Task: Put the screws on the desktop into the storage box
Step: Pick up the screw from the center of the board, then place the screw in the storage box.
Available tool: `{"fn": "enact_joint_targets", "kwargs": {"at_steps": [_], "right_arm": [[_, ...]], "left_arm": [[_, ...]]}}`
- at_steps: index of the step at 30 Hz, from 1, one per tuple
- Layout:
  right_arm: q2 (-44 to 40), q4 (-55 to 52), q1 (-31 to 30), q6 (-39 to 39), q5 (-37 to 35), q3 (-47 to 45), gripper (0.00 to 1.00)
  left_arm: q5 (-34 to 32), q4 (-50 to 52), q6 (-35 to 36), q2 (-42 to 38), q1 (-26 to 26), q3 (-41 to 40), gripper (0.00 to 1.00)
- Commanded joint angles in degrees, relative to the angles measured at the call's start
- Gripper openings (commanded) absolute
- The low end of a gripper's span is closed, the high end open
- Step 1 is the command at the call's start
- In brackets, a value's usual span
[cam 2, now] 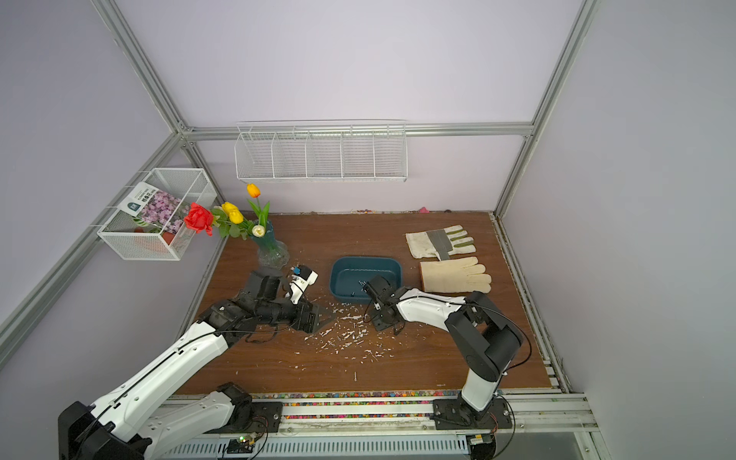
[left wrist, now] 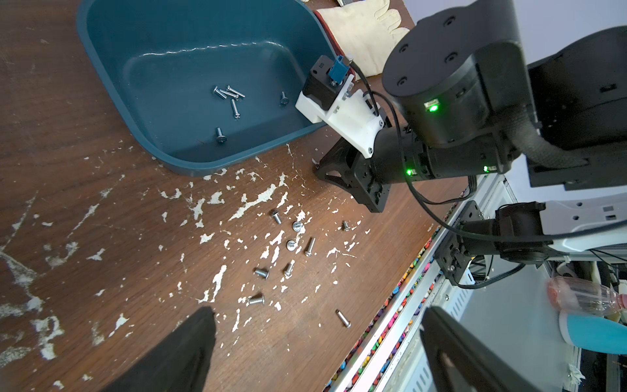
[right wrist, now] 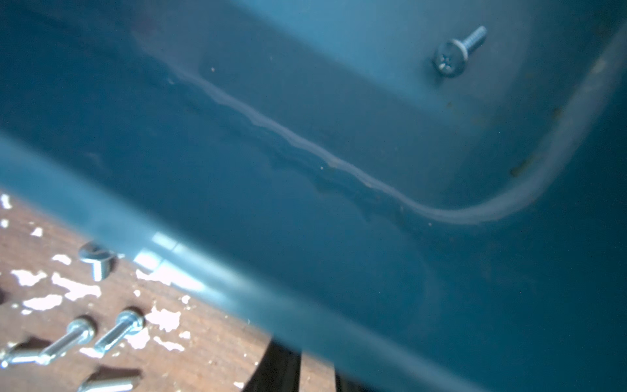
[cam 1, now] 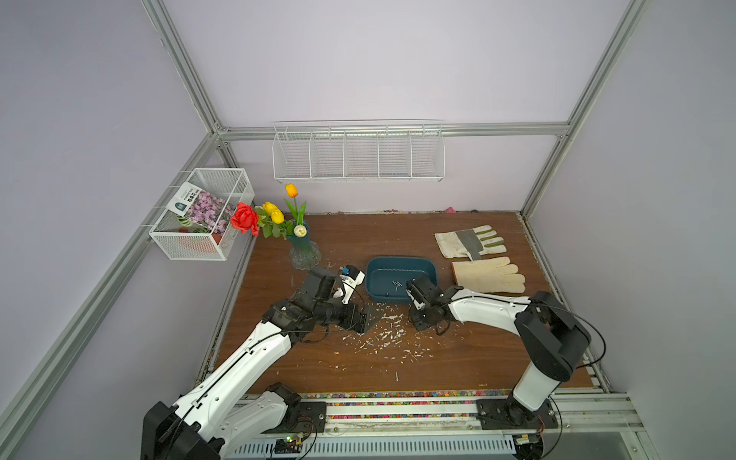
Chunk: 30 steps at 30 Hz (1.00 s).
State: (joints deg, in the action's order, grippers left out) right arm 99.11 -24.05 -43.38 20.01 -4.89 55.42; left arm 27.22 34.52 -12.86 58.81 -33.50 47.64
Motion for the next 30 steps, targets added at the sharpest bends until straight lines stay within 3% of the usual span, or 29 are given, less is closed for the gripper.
{"fn": "enact_joint_targets", "kwargs": {"at_steps": [1, 18, 30], "right_arm": [[1.44, -2.74, -0.52, -0.41, -0.69, -0.35, 0.19], [-4.9, -5.37, -1.19, 0.34, -1.09, -0.78, 0.14], [-9.26, -15.52, -0.49, -3.37, -7.59, 12.01, 0.14]], "left_arm": [[0.01, -0.51, -0.07, -0.74, 0.1, -0.76, 0.97], [0.11, -0.51, 0.14, -0.33, 0.1, -0.61, 0.97], [-0.42, -0.51, -0.14, -0.03, 0.1, -0.79, 0.98]]}}
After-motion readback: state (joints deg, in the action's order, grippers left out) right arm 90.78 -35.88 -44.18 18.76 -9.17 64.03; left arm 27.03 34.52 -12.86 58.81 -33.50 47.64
